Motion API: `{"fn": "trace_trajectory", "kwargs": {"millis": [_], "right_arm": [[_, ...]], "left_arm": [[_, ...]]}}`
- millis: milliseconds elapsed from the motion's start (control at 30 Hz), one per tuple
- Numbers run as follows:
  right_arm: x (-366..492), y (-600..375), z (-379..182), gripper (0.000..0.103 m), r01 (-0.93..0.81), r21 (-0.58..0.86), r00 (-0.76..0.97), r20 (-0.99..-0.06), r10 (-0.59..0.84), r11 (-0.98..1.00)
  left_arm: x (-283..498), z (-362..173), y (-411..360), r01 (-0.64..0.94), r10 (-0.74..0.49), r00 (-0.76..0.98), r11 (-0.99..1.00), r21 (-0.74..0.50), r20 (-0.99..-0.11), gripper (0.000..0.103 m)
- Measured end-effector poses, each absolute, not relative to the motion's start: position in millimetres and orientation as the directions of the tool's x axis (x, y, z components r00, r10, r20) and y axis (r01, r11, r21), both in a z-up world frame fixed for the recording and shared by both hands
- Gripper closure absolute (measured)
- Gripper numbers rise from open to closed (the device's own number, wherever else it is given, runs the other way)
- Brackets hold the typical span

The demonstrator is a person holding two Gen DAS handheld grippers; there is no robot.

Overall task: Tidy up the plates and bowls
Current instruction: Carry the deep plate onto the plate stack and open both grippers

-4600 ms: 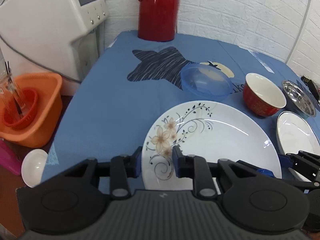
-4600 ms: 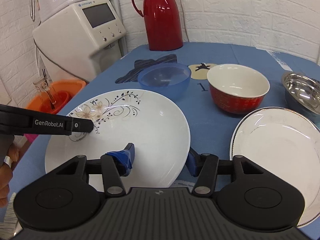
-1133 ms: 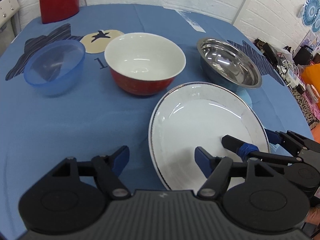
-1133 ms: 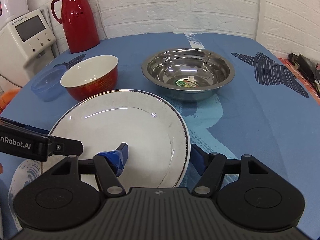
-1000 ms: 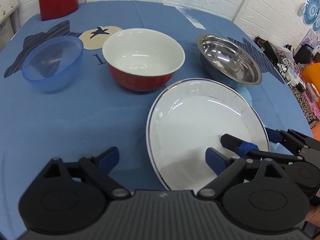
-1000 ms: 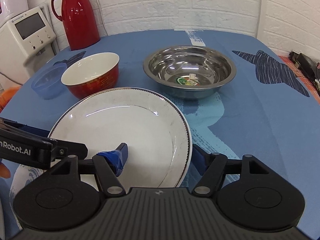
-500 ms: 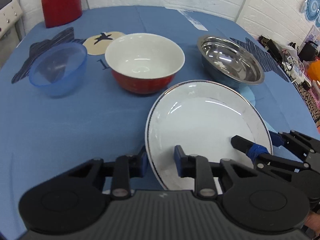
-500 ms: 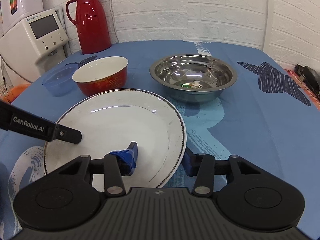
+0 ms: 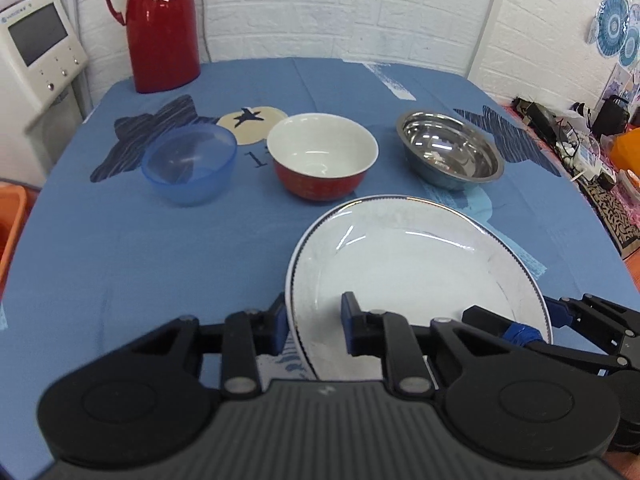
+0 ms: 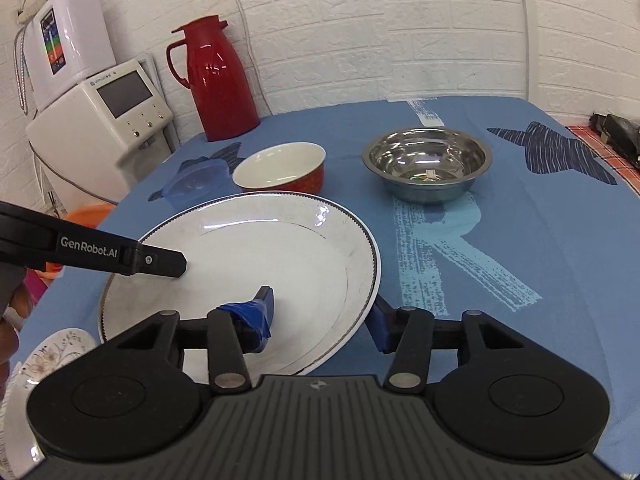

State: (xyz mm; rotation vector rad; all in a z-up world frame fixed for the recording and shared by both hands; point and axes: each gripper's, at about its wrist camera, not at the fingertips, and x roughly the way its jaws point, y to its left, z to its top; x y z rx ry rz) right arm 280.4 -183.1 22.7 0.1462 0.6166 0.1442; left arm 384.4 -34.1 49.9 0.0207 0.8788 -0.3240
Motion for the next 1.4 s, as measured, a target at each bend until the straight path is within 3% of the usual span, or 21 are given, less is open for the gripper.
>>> {"fn": "trace_trajectory", "kwargs": {"millis": [300,600,1100,1167,1233,1400], "right_arm": [[227.0,-117.3,42.4,0.065,-0.23,0.186,0.812,-0.504,0.293,0.955],[211.7,-42.6,16.7,0.064,-0.355,0.224,0.728,-0.543,0.418,0.908],[192.7,-25.9,-8.6,0.064,-0.356,0.113,0.741,-0.57,0.354,0.928],[191.2,-23.7,-8.2,0.064,-0.351,0.094,0.75,-0.567,0.34,0.932],[187.4,-20.2,-6.9,0.064,-0.337,0.057,0.769,-0.559,0.31,0.94],[181.5,-11.7,-5.1,0.062,-0.321,-0.055,0.805,-0.542,0.242,0.945]], "left_arm": [[301.4,76.3,46.1,0.202,-0.214,0.669,0.974,-0.103,-0.712,0.086],[243.9,50.3,133.9,0.052,-0.103,0.678,0.994,-0.093,-0.728,0.086],[224.5,4.9,148.9,0.07,-0.16,0.695,0.985,-0.155,-0.701,0.083],[221.7,4.4,149.1,0.074,-0.158,0.71,0.986,-0.15,-0.687,0.076],[218.1,8.5,148.4,0.072,-0.145,0.737,0.988,-0.137,-0.661,0.049],[211.2,23.8,146.9,0.052,-0.091,0.792,0.995,-0.081,-0.604,0.047]]}}
